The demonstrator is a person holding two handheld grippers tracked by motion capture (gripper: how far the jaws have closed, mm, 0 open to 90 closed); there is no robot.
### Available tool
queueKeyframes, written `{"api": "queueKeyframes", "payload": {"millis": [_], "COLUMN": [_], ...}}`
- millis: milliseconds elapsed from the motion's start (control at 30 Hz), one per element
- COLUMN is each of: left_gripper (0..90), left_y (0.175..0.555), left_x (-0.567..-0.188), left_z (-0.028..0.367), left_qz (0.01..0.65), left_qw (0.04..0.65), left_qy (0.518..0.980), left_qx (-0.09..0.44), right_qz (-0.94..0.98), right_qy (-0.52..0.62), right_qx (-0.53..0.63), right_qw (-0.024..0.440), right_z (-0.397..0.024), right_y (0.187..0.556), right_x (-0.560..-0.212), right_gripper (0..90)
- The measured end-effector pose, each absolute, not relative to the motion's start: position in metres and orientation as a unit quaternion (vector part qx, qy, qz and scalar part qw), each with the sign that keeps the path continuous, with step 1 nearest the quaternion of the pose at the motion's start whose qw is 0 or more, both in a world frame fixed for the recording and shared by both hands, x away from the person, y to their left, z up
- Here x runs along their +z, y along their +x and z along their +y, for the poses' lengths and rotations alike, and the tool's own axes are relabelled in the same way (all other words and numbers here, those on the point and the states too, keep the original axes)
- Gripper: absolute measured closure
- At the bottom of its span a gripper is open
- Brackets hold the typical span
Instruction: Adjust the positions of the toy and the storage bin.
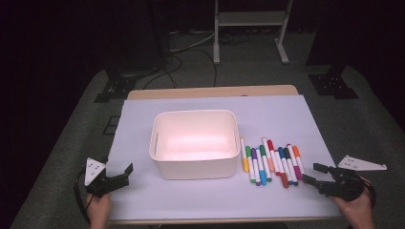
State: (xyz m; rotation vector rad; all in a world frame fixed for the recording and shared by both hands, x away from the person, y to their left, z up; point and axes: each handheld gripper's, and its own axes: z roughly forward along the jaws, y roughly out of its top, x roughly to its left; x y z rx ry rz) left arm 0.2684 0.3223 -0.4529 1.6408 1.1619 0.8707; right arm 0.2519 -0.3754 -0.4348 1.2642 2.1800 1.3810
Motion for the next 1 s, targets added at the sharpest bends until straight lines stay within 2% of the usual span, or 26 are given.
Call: {"api": "queueKeyframes", "payload": {"millis": [700, 933, 1000], "left_gripper": [0.5, 0.6, 0.6], "left_y": [0.266, 0.266, 0.266], "left_x": [-0.453, -0.453, -0.453], "left_z": [0.323, 0.323, 0.323], "left_qz": [0.467, 0.466, 0.466], "left_qw": [0.464, 0.466, 0.467], "left_qy": [0.662, 0.661, 0.661], "left_qx": [0.358, 0.358, 0.358], "right_qz": [0.752, 0.755, 0.751], "right_qy": [0.444, 0.465, 0.48], "right_qx": [0.471, 0.441, 0.432], "right_qw": [0.127, 0.137, 0.14], "right_z": [-0.363, -0.36, -0.362], "right_y": [0.268, 0.284, 0.29], "right_x": [-0.435, -0.433, -0.432], "right_gripper": [26.9, 34.3, 40.6]}}
